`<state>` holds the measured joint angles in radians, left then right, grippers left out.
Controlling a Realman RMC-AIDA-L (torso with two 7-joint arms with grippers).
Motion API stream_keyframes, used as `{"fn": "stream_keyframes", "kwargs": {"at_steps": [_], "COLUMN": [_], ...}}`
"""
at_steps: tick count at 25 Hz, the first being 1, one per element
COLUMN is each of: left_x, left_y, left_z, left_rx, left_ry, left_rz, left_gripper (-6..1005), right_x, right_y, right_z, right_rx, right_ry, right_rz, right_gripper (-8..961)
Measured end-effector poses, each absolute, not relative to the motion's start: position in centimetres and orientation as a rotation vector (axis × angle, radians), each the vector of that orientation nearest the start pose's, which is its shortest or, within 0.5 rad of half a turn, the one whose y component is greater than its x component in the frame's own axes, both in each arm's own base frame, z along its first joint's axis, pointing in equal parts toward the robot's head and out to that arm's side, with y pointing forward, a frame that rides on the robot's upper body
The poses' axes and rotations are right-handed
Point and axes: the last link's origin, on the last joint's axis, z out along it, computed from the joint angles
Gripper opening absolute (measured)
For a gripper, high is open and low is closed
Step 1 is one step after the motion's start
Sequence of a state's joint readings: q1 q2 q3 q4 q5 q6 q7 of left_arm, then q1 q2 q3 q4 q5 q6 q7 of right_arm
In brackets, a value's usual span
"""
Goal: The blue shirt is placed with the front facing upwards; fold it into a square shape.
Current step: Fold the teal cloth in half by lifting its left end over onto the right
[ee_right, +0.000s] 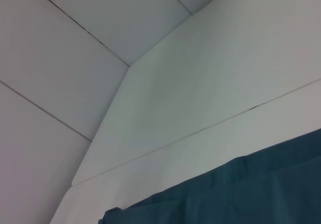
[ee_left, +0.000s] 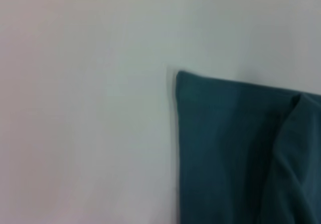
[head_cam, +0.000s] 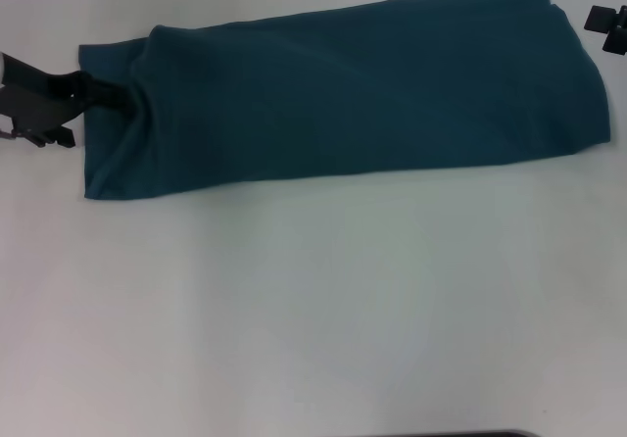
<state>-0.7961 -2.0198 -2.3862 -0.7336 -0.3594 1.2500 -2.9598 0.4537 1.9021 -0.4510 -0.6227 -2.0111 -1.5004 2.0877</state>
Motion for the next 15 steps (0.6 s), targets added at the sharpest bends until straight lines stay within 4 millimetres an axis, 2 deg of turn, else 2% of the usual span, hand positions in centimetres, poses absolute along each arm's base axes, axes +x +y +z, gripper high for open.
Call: {"fn": "stream_keyframes", "kwargs": {"at_steps": [15], "left_x": [-27.55], "left_y": [40.86], "left_z": [2.37], "left_rx": [-1.78], "left_ry": [-1.932], "left_rz": [0.053], "left_gripper": [948], "right_x": [33.81], "right_y": [33.26], "right_z": [10.08], "right_rx": [-2.064], "right_ry": [1.587], "right_rz": [0.867], "right_gripper": [832]}}
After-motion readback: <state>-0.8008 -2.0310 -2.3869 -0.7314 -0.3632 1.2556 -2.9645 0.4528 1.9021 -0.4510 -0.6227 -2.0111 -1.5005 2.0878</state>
